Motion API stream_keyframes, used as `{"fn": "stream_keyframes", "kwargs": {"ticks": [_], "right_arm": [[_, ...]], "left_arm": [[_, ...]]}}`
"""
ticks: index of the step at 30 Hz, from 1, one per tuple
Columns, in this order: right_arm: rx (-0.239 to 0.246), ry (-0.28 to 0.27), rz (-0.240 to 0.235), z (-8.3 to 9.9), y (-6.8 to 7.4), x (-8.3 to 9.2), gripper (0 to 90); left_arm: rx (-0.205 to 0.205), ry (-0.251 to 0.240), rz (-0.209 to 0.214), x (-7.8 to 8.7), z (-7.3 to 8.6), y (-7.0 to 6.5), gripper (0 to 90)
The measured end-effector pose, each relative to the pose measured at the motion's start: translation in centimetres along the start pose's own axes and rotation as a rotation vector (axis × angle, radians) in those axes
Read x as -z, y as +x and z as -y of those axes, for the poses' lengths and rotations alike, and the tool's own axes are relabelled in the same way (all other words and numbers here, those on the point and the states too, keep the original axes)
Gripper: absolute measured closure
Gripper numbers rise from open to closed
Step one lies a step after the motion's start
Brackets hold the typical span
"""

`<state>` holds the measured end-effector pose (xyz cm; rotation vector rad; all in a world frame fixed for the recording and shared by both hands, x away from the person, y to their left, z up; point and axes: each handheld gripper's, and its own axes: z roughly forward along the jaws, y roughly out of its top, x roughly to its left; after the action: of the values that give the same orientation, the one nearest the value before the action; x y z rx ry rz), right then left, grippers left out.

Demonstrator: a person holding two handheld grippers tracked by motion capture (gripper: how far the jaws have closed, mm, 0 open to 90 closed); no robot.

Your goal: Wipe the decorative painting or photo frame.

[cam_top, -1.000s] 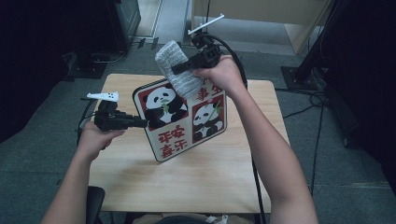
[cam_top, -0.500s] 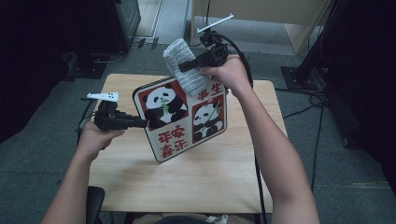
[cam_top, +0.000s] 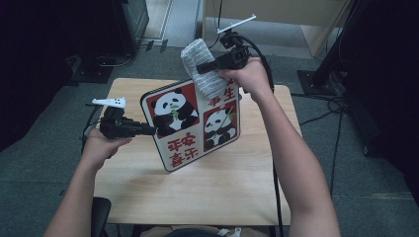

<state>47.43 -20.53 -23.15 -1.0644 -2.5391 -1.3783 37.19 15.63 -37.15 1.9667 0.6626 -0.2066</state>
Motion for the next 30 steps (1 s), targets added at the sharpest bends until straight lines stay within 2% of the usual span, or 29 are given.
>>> {"fn": "stream_keyframes", "kwargs": {"ticks": [14,30], "right_arm": [[-0.031,-0.023,0.023,0.4,-1.5,1.2,63.4],[-0.062,-0.037,0.081,0.7,-3.1,2.8,63.5]], "left_arm": [[-0.004,0.002,0.001,0.0,0.0,0.1,77.5],[-0.009,0.004,0.002,0.0,0.0,0.1,77.6]]}}
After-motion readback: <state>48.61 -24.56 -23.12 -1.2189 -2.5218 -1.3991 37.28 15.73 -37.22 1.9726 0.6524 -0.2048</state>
